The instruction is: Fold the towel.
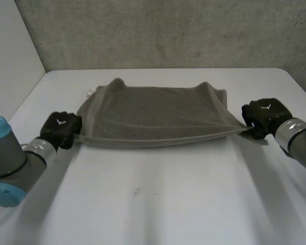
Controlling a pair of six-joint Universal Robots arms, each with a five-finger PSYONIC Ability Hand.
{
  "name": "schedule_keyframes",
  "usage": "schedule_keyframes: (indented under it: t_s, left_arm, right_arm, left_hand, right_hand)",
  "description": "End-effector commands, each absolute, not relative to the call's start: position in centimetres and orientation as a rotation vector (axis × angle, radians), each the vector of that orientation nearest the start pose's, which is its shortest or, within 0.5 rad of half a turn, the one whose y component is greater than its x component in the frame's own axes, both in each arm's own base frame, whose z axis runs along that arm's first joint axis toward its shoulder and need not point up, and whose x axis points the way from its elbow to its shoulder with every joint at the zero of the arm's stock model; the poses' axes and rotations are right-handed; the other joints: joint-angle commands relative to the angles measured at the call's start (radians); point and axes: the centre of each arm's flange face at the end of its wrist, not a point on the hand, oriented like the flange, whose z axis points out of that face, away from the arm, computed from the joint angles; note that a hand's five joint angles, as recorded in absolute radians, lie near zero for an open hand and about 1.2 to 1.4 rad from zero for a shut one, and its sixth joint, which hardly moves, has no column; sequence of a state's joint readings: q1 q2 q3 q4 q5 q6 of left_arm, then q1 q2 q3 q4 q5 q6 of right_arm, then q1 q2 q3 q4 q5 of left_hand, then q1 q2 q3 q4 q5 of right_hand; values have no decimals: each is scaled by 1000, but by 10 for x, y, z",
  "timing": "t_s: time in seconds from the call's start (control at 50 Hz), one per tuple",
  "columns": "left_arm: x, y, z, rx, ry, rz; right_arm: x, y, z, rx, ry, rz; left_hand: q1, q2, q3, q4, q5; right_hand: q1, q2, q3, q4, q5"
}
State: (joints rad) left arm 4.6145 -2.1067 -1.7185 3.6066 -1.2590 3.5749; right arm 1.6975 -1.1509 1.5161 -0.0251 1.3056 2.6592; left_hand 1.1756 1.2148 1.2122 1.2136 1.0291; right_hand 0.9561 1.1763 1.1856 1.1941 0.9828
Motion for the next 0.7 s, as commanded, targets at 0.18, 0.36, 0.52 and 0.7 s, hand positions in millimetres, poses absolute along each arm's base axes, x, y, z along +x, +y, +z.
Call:
schedule_keyframes:
  t_s: [0.18,0.36,0.52,0.7]
  left_arm:
    - [-184,-271,309,848,1828,-2344]
    - [-182,-256,330,844,1800,-2356]
    - [-189,-287,270,911,2080,-2168]
    - [-203,-330,213,975,2259,-2026]
  right_arm:
    - [190,-281,351,-1318,2003,-2458]
    - [188,-269,357,-1397,2091,-2302]
    - [193,-301,289,-1619,2272,-1958]
    - [201,-331,224,-1760,2384,-1712]
  left_hand:
    - [221,182,184,183,193]
    - [221,182,184,183,193]
    - [221,182,184,183,193]
    - [221,182,184,183,193]
  right_hand:
    - [440,220,211,202,239]
    - [440,220,211,202,239]
    - [440,220,211,202,239]
    - [440,220,211,202,239]
